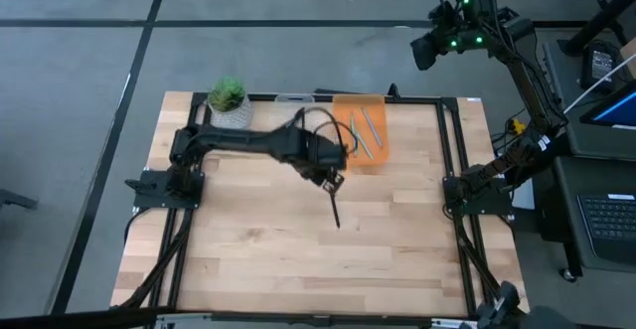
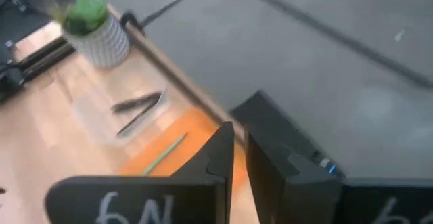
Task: Sort pens & pencils
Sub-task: Put the black pen into the transparent bin
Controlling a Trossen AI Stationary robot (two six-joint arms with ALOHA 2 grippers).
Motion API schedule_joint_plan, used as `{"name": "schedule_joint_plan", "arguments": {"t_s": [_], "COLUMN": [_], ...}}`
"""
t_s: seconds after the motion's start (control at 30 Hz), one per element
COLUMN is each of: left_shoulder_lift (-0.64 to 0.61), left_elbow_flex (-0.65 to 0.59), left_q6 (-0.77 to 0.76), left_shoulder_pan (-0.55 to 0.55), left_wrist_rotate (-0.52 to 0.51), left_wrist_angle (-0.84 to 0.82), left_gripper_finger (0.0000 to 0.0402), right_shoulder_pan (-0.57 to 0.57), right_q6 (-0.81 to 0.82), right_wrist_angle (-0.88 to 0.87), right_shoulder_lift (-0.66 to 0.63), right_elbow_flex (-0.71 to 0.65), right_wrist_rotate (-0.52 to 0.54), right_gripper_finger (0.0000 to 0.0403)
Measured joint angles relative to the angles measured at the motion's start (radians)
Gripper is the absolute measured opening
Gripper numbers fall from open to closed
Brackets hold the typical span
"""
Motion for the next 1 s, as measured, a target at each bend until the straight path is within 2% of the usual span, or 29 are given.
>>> {"name": "schedule_joint_plan", "arguments": {"t_s": [0.23, 0.47, 0.6, 0.7, 0.87, 0.93, 1.0], "left_shoulder_lift": [0.058, 0.137, 0.188, 0.213, 0.217, 0.217, 0.217], "left_elbow_flex": [0.000, 0.000, 0.000, 0.000, 0.000, 0.000, 0.000], "left_q6": [-0.007, 0.091, 0.105, 0.260, 0.588, 0.747, 0.904], "left_shoulder_pan": [-0.077, -0.086, -0.082, -0.092, -0.138, -0.151, -0.160], "left_wrist_rotate": [0.007, 0.021, 0.065, 0.046, -0.147, -0.155, -0.119], "left_wrist_angle": [0.003, 0.027, 0.050, 0.109, 0.096, 0.094, 0.093], "left_gripper_finger": [0.0089, 0.0089, 0.0089, 0.0089, 0.0089, 0.0089, 0.0089], "right_shoulder_pan": [0.031, 0.086, 0.104, 0.119, 0.132, 0.132, 0.132], "right_q6": [0.030, 0.046, 0.074, 0.076, 0.095, 0.096, 0.096], "right_wrist_angle": [-0.102, -0.199, -0.199, -0.199, -0.200, -0.204, -0.204], "right_shoulder_lift": [0.001, 0.001, 0.001, 0.001, 0.001, 0.001, 0.001], "right_elbow_flex": [-0.020, -0.022, -0.022, -0.022, -0.022, -0.022, -0.022], "right_wrist_rotate": [-0.025, -0.044, -0.044, -0.043, -0.048, -0.048, -0.049], "right_gripper_finger": [0.0039, 0.0039, 0.0039, 0.0039, 0.0039, 0.0039, 0.0039]}}
